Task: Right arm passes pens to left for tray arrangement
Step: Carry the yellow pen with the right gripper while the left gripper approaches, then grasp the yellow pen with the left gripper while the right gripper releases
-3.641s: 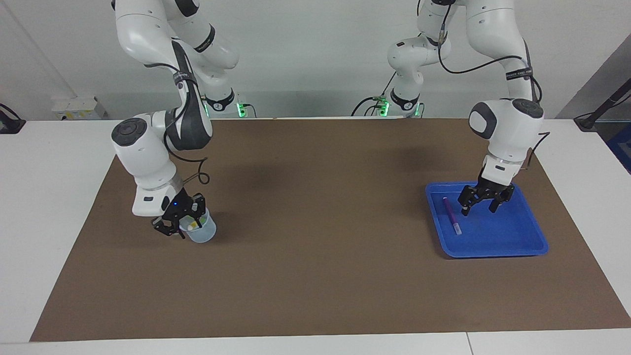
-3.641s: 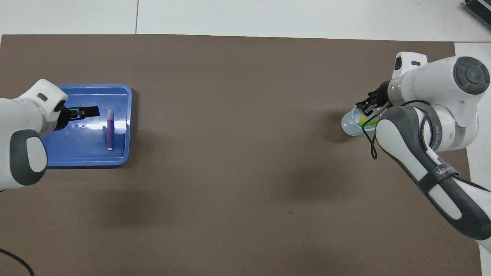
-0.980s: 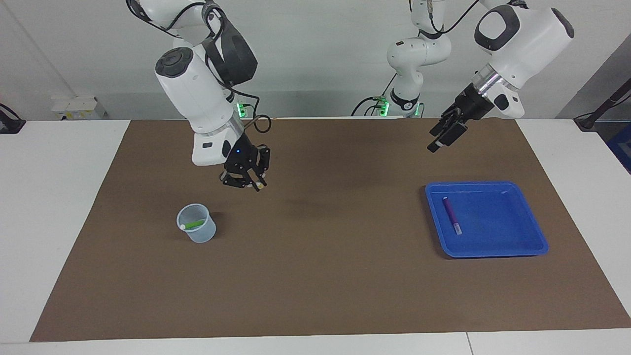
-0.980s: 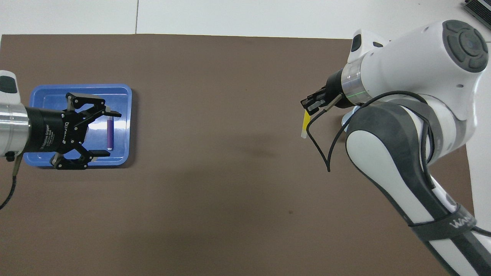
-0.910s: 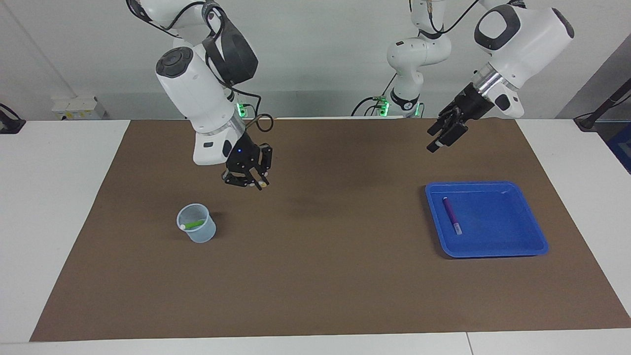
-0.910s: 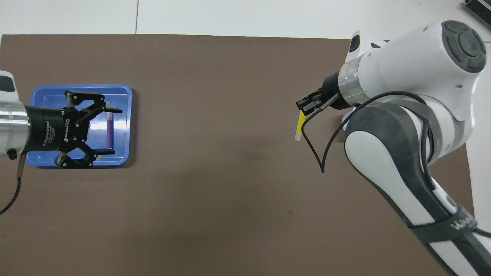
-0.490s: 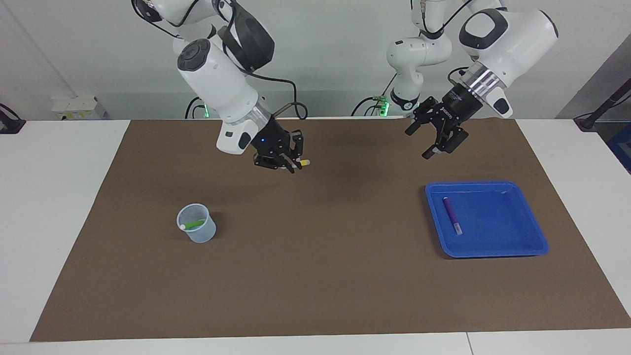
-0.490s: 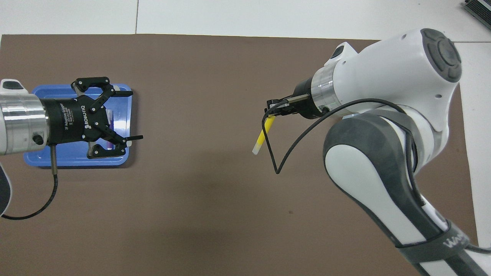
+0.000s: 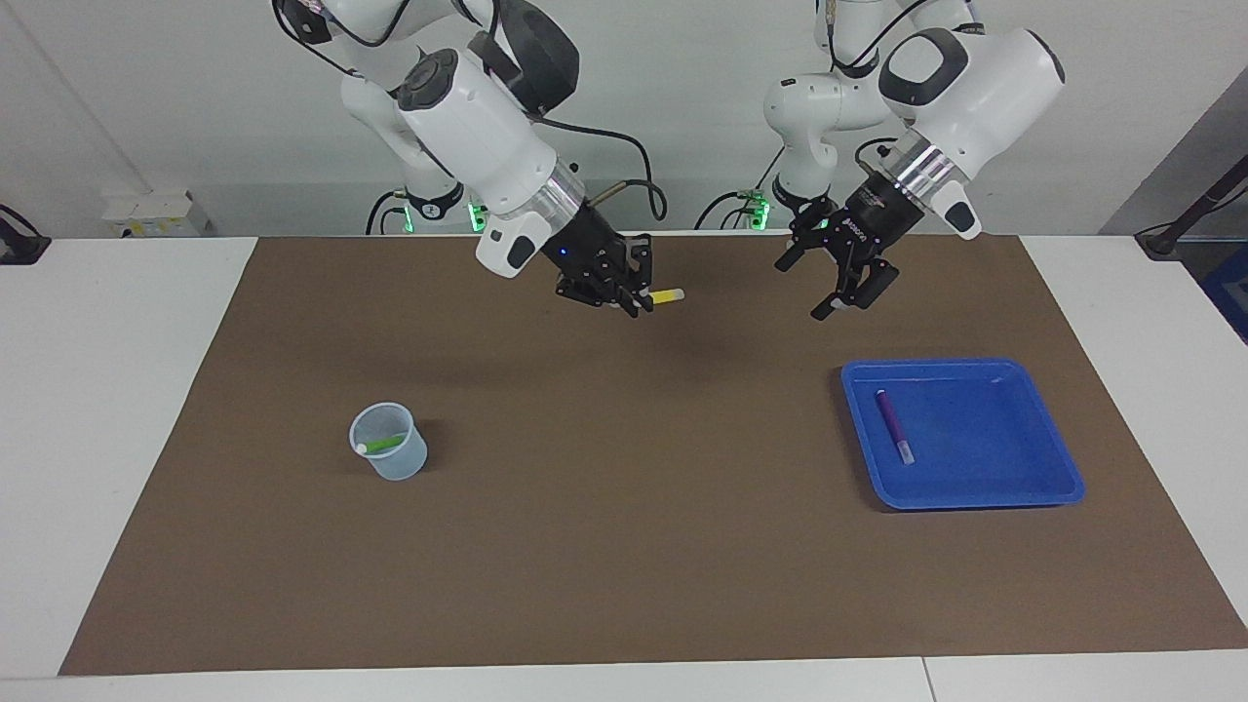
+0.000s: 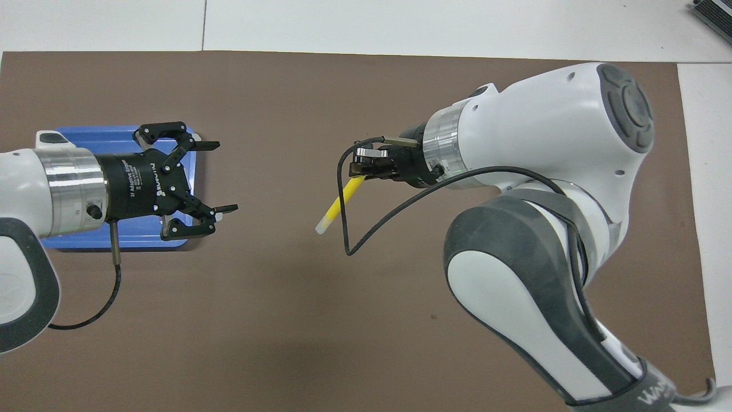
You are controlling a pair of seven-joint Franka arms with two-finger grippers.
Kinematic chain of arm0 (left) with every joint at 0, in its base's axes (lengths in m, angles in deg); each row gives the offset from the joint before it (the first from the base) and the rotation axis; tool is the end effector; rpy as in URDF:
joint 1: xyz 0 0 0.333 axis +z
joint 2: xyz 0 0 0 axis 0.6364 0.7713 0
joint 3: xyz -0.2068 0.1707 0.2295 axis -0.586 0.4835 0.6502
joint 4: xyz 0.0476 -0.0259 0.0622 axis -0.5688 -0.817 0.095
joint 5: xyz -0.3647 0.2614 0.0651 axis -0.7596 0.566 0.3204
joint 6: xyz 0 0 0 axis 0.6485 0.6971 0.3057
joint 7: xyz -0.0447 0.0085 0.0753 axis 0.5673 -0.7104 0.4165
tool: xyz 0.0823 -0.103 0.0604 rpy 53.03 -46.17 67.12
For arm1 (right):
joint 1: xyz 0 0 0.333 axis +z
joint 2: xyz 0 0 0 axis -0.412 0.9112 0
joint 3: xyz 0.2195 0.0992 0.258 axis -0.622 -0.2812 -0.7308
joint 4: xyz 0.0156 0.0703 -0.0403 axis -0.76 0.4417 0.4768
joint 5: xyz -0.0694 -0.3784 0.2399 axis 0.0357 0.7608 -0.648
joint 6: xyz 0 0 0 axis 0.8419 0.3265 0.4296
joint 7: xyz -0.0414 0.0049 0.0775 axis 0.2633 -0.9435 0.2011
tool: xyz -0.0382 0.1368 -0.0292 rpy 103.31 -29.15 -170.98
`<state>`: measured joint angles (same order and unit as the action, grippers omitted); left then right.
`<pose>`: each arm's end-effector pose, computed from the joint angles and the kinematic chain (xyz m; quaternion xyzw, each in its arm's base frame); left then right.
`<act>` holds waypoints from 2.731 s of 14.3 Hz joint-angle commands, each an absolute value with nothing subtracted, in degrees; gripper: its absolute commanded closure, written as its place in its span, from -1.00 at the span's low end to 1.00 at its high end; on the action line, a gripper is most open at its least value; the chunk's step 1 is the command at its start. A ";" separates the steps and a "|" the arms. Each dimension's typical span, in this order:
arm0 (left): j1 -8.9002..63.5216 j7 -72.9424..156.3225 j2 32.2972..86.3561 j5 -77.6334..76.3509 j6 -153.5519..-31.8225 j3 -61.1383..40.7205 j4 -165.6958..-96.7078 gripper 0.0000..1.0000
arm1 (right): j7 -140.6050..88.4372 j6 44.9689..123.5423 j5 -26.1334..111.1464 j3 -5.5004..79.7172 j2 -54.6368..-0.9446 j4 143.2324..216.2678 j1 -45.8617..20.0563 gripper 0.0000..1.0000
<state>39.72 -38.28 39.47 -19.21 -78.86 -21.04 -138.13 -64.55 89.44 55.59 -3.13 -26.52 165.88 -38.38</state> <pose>0.5768 -0.1972 0.5536 0.5939 0.7241 -0.1720 0.3056 0.6392 0.3722 0.5595 -0.9518 0.0604 -0.0253 0.2995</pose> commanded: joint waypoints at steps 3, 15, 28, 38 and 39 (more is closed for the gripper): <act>34.35 -45.94 37.66 -20.24 -86.13 -20.45 -141.01 -0.98 | -73.53 94.97 51.48 -3.77 -26.17 166.00 -36.81 1.00; 32.67 -50.10 36.79 -19.63 -85.52 -21.95 -142.67 -0.74 | -76.36 98.58 51.47 -3.86 -26.26 166.70 -34.96 1.00; 32.06 -43.86 36.70 -19.54 -85.35 -22.12 -142.85 1.00 | -76.36 98.41 51.47 -3.77 -26.26 166.79 -35.14 1.00; 33.37 -41.15 36.35 -19.89 -82.11 -21.42 -142.85 1.00 | -75.57 96.04 51.65 -3.77 -26.43 166.79 -35.75 -1.00; 34.94 -39.04 36.17 -19.72 -80.36 -21.42 -142.94 1.00 | -74.87 95.68 52.43 -3.68 -26.43 166.79 -35.93 -1.00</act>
<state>32.75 -42.81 38.50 -19.20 -83.60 -21.78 -141.19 -75.74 96.91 52.08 -3.09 -26.05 166.30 -34.72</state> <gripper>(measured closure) 0.811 0.630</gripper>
